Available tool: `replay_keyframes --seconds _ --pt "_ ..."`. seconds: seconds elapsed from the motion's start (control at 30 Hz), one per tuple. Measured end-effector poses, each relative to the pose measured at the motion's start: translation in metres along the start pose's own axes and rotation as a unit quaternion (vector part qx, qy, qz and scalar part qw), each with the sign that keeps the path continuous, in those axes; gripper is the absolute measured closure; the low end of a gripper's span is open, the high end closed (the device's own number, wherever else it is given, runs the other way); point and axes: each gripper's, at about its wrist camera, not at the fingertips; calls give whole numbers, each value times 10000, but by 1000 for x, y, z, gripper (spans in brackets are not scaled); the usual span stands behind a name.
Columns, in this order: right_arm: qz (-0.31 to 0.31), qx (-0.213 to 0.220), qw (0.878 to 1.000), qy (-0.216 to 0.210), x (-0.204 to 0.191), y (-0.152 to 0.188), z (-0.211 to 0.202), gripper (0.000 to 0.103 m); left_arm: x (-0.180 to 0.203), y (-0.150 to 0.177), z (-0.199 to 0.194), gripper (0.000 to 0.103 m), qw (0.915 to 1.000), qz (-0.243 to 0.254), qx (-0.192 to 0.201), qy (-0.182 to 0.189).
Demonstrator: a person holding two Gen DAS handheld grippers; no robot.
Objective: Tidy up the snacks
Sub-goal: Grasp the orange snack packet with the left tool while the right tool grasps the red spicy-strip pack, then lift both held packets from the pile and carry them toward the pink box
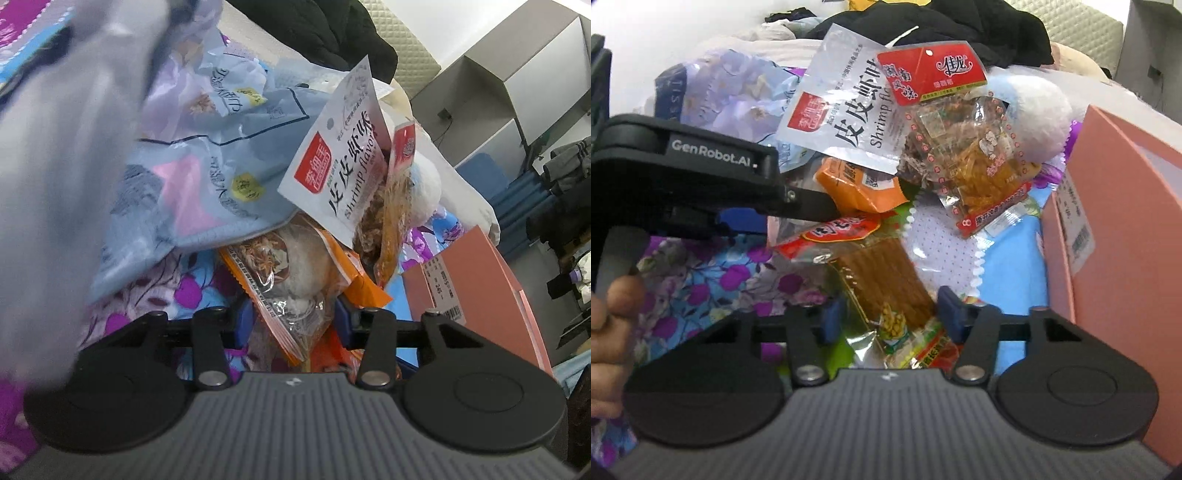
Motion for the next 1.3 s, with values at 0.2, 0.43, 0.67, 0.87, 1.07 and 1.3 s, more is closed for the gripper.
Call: replay_keyframes --seconds 0.2,0.43,0.67,0.87,1.07,1.3 --pt "-273 59 9995 134 -4 9 -26 71 4 15 -22 54 9999 -164 -24 -20" --pt "-485 47 9987 119 -11 27 -62 76 10 45 -60 54 9997 -193 -79 -147" --pt "-699 58 9975 111 -26 51 -100 88 18 71 -111 54 9997 -30 -11 -260" --pt "-888 93 9959 137 -39 77 -126 88 18 97 -152 54 9992 112 -31 -372" --pt "-1095 89 9938 158 -49 101 -150 88 12 126 -188 53 9985 140 -141 -519" --pt "-962 65 9953 3 -49 120 -163 84 2 147 -208 52 9962 180 -332 -780"
Point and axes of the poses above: each gripper's, at about its wrist camera, not at the fingertips, and z roughly the way its jaws point, x to its right, y to its underside, and after that the axes turned 5 degrees about z, right-handed
